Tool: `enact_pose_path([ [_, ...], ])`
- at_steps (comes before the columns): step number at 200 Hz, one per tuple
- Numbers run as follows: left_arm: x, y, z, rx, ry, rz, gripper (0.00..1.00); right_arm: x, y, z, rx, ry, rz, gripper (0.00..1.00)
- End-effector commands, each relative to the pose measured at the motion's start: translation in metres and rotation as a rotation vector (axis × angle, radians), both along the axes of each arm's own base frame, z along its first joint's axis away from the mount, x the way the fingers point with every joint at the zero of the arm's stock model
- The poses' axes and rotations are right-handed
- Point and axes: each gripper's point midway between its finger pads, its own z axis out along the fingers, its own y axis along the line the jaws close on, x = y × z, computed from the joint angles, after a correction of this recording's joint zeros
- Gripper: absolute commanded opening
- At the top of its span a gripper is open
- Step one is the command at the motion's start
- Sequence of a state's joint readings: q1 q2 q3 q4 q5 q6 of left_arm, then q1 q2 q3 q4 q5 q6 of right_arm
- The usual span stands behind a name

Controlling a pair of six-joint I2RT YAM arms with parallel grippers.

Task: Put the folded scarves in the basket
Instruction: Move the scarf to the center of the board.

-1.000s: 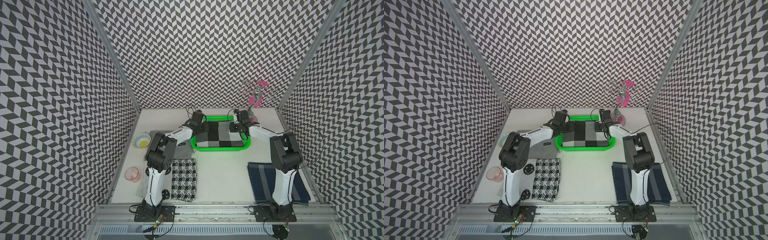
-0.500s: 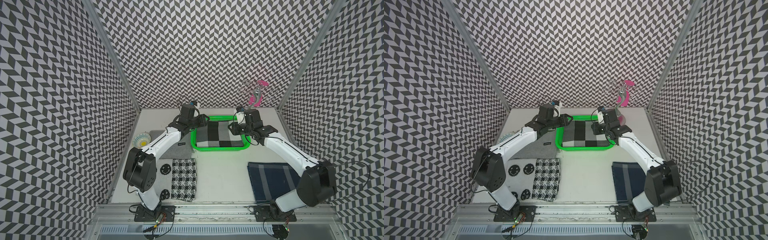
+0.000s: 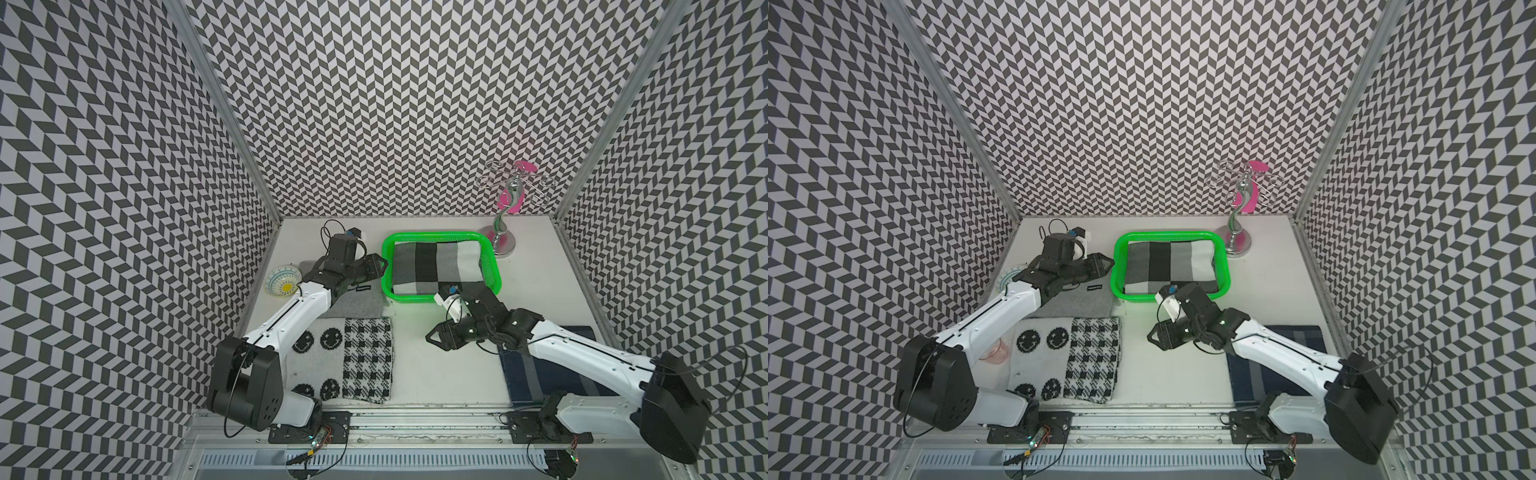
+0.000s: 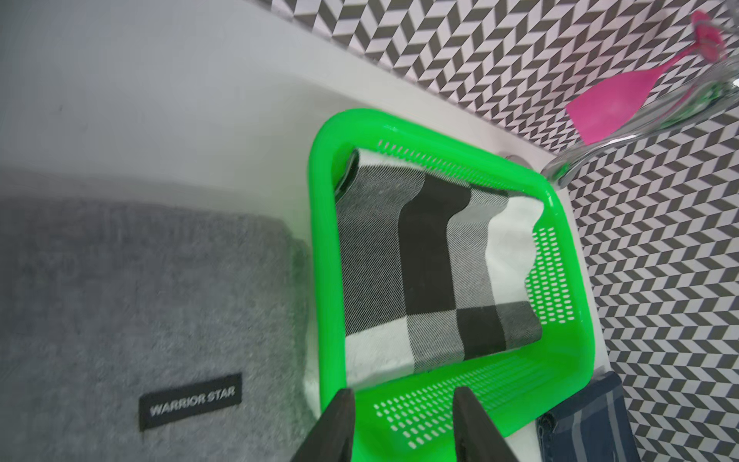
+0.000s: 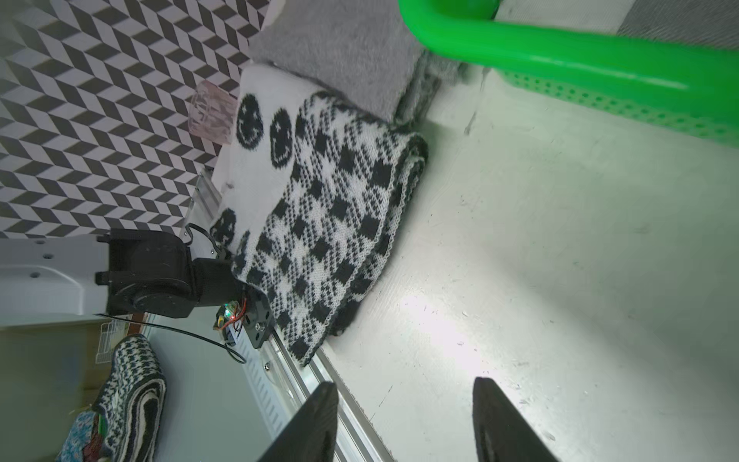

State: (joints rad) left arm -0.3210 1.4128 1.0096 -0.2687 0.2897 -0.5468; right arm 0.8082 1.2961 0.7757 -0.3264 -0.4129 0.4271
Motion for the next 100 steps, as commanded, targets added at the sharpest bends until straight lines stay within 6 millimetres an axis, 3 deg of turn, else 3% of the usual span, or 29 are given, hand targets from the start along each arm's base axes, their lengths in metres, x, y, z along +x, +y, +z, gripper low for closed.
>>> enact_pose_path([
  [1, -0.012, 0.007, -0.004, 0.011, 0.009, -0.008, 0.44, 0.005, 0.040, 0.011, 0.124, -0.057, 0.049, 0.60],
  [32, -0.019, 0.015, -0.018, 0.014, 0.026, 0.007, 0.44, 0.005, 0.065, -0.022, 0.111, -0.042, 0.089, 0.60],
  [100, -0.017, 0.025, -0.020, 0.019, 0.020, 0.015, 0.45, 0.010, 0.118, -0.059, 0.117, 0.007, 0.113, 0.64],
])
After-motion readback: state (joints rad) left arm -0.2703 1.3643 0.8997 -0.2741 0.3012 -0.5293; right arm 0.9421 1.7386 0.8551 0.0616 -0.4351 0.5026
